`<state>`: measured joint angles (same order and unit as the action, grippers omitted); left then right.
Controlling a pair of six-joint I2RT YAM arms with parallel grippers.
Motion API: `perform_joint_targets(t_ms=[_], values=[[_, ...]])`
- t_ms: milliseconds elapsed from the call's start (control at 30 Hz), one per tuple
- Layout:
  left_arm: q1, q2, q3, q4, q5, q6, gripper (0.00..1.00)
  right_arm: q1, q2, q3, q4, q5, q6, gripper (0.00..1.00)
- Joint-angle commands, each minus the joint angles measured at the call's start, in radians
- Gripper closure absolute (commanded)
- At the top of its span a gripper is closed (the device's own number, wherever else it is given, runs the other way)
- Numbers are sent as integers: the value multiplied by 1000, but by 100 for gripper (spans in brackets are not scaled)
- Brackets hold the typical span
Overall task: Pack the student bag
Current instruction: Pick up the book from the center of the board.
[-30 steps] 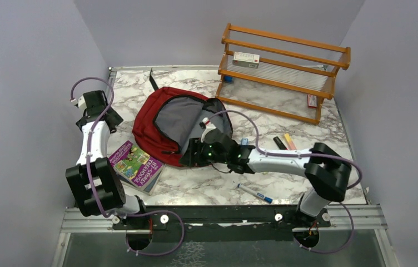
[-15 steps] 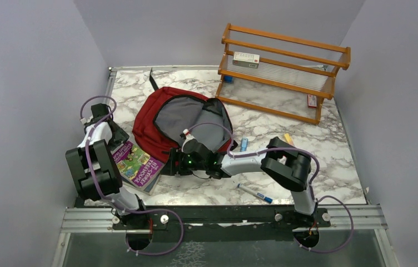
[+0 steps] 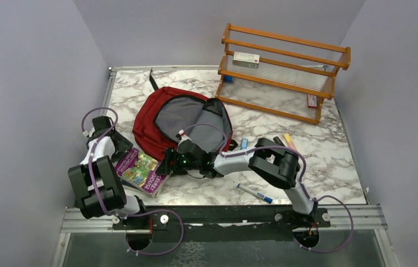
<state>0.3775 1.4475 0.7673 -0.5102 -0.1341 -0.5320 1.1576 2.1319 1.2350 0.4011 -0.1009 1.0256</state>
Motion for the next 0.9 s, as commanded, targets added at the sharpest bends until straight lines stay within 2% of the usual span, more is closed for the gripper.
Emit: perform_joint_targets(t_ms=[0, 67, 300, 567, 733, 867], values=[[-16, -122, -66, -51, 130, -76, 10, 6, 1, 13, 4, 68, -6, 32], [-20, -159, -69, -54, 134, -90, 10, 7, -17, -5, 0, 90, -7, 35], [-20, -187, -50, -70, 120, -71, 10, 1, -82, -107, 86, 97, 1, 70], [-20, -251, 86, -65, 129, 33, 4, 1, -212, -204, 126, 185, -183, 99], [-95, -332, 123, 53, 300, 87, 1, -23, -325, -271, 121, 204, -356, 100], [-194, -414, 79, 222, 443, 144, 1, -74, -423, -310, 74, 130, -526, 99]])
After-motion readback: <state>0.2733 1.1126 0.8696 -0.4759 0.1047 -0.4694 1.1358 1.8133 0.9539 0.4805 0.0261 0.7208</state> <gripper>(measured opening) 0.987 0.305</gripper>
